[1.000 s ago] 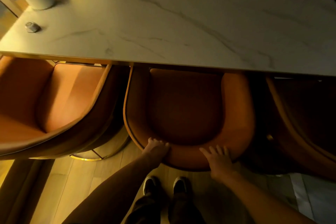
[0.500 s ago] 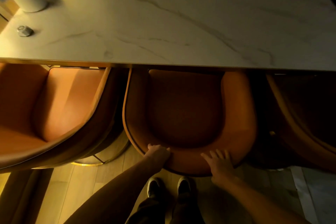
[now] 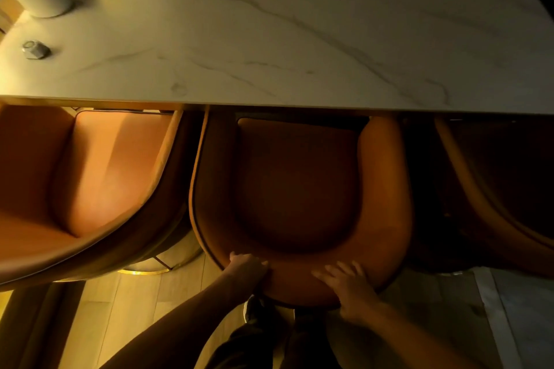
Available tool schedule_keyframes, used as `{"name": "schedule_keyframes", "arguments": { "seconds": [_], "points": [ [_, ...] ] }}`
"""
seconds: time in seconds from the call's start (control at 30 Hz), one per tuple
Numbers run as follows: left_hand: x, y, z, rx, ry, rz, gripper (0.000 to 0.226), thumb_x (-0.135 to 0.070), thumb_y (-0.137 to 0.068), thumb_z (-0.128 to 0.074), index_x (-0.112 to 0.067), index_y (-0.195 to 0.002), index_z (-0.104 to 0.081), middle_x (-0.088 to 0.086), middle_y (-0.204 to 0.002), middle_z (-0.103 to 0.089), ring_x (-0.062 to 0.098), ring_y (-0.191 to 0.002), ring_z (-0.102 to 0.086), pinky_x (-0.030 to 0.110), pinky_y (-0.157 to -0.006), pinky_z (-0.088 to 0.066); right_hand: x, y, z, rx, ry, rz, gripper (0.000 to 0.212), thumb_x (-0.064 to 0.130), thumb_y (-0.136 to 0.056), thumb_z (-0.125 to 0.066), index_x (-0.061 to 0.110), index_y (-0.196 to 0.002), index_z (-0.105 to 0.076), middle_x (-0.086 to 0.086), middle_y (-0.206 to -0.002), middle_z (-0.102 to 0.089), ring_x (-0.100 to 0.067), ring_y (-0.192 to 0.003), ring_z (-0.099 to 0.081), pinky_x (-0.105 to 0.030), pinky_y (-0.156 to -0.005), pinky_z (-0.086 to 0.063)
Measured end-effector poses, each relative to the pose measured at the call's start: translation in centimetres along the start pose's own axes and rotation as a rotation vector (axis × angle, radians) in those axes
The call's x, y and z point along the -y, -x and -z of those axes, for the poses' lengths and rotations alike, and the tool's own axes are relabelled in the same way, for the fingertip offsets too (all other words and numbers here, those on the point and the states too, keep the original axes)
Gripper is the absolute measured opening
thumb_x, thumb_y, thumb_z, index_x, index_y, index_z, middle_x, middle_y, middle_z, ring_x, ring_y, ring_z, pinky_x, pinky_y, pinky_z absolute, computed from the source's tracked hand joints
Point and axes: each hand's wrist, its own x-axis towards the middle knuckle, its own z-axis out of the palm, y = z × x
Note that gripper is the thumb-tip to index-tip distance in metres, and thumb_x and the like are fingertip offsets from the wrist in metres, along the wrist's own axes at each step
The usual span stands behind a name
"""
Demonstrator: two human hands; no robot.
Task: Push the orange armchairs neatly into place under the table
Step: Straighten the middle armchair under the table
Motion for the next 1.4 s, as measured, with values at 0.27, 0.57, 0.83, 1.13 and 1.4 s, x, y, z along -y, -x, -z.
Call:
{"name": "schedule_keyframes", "arguments": {
  "seconds": [0.27, 0.57, 0.83, 1.13, 1.4],
  "points": [
    [-1.4, -0.2, -1.5, 0.052, 0.084, -0.001, 0.04, -0.019, -0.102, -0.047, -0.013, -0.142, -0.041, 0.015, -0.134, -0.056, 0.034, -0.127, -0.053, 0.064, -0.108, -0.034, -1.0, 0.9, 0.4, 0.104, 0.081, 0.055, 0.098, 0.008, -0.083, -0.067, 0.041, -0.152, -0.006, 0.0, -0.163, -0.014, -0.032, -0.149, -0.009, -0.06, -0.117, 0.001],
    [0.0, -1.1, 0.8, -0.028, 0.139, -0.01, 0.039, -0.019, -0.1, -0.049, -0.015, -0.139, -0.045, 0.01, -0.129, -0.059, 0.029, -0.12, -0.057, 0.057, -0.106, -0.038, -2.2, -0.6, 2.4, 0.022, 0.046, 0.018, 0.097, 0.008, -0.082, -0.066, 0.043, -0.152, -0.009, 0.003, -0.162, -0.017, -0.029, -0.149, -0.011, -0.056, -0.117, 0.003],
    [2.3, -2.4, 2.7, -0.063, 0.113, 0.006, 0.045, -0.018, -0.097, -0.054, -0.019, -0.14, -0.042, 0.005, -0.131, -0.058, 0.023, -0.119, -0.057, 0.044, -0.101, -0.043, -2.4, -2.8, 4.5, -0.024, 0.1, 0.033, 0.099, 0.014, -0.08, -0.072, 0.039, -0.153, -0.009, 0.001, -0.16, -0.02, -0.029, -0.147, -0.016, -0.056, -0.117, -0.003],
    [2.1, -2.7, 2.4, -0.053, 0.086, 0.019, 0.05, -0.018, -0.096, -0.057, -0.021, -0.143, -0.039, 0.005, -0.136, -0.055, 0.025, -0.126, -0.053, 0.051, -0.109, -0.038, -2.5, -2.9, 4.4, -0.029, 0.118, 0.038, 0.103, 0.016, -0.077, -0.075, 0.039, -0.152, -0.008, 0.001, -0.161, -0.02, -0.031, -0.147, -0.016, -0.057, -0.117, -0.005],
    [1.8, -2.4, 1.7, -0.104, 0.056, 0.068, 0.059, -0.024, -0.094, -0.06, -0.023, -0.146, -0.035, 0.007, -0.146, -0.046, 0.03, -0.136, -0.041, 0.052, -0.115, -0.028, -1.9, -2.8, 3.9, -0.086, 0.088, -0.007, 0.103, 0.01, -0.075, -0.074, 0.038, -0.151, -0.01, 0.001, -0.159, -0.024, -0.028, -0.146, -0.018, -0.055, -0.117, -0.003]
  ]
}}
